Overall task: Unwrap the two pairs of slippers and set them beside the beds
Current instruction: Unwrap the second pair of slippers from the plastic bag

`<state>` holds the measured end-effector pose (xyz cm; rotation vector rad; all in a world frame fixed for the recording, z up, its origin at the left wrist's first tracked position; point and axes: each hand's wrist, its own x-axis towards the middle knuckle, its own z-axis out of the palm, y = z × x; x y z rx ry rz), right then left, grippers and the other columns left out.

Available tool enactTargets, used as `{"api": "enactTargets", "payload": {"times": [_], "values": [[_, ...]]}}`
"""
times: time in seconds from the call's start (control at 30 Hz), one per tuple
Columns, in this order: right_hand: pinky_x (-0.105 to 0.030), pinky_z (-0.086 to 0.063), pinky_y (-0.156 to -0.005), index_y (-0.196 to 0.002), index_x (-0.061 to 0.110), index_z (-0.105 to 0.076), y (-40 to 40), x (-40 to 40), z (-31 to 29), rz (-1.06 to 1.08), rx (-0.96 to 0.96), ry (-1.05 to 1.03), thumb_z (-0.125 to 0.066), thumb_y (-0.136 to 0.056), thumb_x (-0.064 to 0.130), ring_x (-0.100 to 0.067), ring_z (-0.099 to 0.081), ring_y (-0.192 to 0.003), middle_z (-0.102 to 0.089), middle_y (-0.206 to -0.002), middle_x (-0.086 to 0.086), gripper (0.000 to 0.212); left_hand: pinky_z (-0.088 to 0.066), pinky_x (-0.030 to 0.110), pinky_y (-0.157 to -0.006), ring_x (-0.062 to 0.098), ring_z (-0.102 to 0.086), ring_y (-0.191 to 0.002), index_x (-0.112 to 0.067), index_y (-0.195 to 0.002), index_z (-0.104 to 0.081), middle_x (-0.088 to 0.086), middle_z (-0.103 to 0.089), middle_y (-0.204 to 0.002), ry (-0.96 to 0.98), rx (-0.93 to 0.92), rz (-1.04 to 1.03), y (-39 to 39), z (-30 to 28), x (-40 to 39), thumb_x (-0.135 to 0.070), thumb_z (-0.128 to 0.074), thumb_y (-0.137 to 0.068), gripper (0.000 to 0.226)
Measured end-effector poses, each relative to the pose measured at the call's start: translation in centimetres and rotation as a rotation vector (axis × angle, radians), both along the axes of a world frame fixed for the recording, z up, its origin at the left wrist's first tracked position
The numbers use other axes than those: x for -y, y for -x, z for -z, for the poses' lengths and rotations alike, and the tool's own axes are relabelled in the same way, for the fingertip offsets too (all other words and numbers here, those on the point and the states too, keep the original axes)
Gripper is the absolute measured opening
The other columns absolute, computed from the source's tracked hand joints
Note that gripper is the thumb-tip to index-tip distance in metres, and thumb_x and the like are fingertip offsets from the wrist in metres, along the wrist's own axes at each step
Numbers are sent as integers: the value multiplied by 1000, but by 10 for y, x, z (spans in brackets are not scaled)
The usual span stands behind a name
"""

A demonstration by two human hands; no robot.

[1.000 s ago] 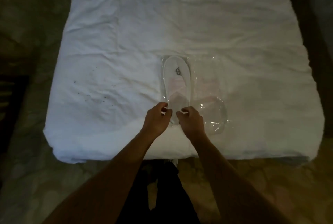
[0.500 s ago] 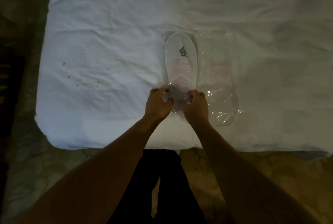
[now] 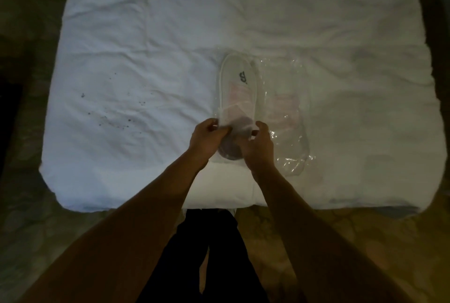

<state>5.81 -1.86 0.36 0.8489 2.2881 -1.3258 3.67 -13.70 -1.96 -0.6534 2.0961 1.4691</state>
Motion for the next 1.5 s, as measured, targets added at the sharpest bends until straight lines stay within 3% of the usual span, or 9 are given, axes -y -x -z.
{"api": "enactTargets", "payload": {"times": [0.13, 0.37, 0.47, 0.63, 0.7, 0.87, 1.07, 1.3, 1.5], "values": [[-46, -49, -101, -145, 9, -36, 10, 0, -22, 55, -31, 98, -72, -84, 27, -30, -56, -120, -56, -134, -13, 74, -53, 51, -96, 30, -65, -108, -11, -121, -62, 12, -68, -115, -185, -36, -102, 13, -32, 10, -24, -68, -87, 37], [-46, -47, -102, -137, 12, -46, 63, 23, -79, -93, -128, -97, -62, -86, 48, -34, -48, -122, -45, -137, -16, 65, -54, 49, -96, 29, -65, -107, -17, -126, -60, 10, -68, -112, -194, -204, -234, 39, -95, 9, -32, -64, -90, 39], [-41, -41, -105, -133, 15, -51, 73, 34, -102, -99, -188, -122, -53, -93, 44, -34, -42, -125, -39, -140, -15, 50, -54, 45, -97, 28, -66, -106, -17, -130, -59, 13, -68, -115, -194, -304, -253, 37, -118, 3, -38, -54, -94, 42], [-43, -57, -90, -126, 13, -54, 68, 51, -130, 69, -237, 317, -60, -82, 60, -23, -65, -103, -54, -125, -10, 65, -53, 15, -78, 3, -65, -96, -34, -113, -63, -1, -66, -115, -174, -481, -185, 18, -135, -7, -38, -62, -85, 28], [-34, -60, -75, -121, 12, -56, 71, 52, -136, 100, -228, 412, -69, -80, 48, -19, -69, -91, -63, -115, -8, 56, -47, 2, -72, -7, -61, -94, -31, -120, -61, -5, -62, -119, -80, -535, -129, 15, -138, -4, -34, -56, -91, 29], [-32, -49, -60, -88, 14, -53, 81, 42, -150, 170, -271, 440, -55, -90, 11, -24, -60, -73, -59, -84, -10, 4, -51, 17, -88, 7, -61, -111, -17, -126, -61, -1, -62, -127, -149, -623, -43, 11, -151, 9, -18, -49, -94, 33], [-37, -49, -71, -66, 24, -48, 86, 41, -173, 173, -324, 580, -59, -85, 7, -24, -54, -76, -52, -76, -5, 28, -46, 12, -64, 7, -64, -77, -13, -94, -72, -1, -72, -89, 19, -569, -251, 33, -180, 18, -21, -55, -93, 19], [-41, -56, -85, -91, 19, -66, 99, 36, -207, 104, -461, 785, -61, -86, 4, -29, -68, -97, -71, -104, -11, 16, -55, 33, -74, 18, -66, -78, -16, -87, -66, 0, -70, -85, 255, -613, -73, 52, -216, 40, -45, -59, -88, 30], [-41, -57, -87, -105, 26, -69, 105, 47, -224, 62, -564, 831, -58, -89, 4, -28, -68, -105, -72, -112, -5, 29, -46, 18, -52, 6, -66, -49, -20, -74, -71, -3, -71, -59, -1, -340, -191, 60, -244, 37, -58, -60, -82, 40]]}}
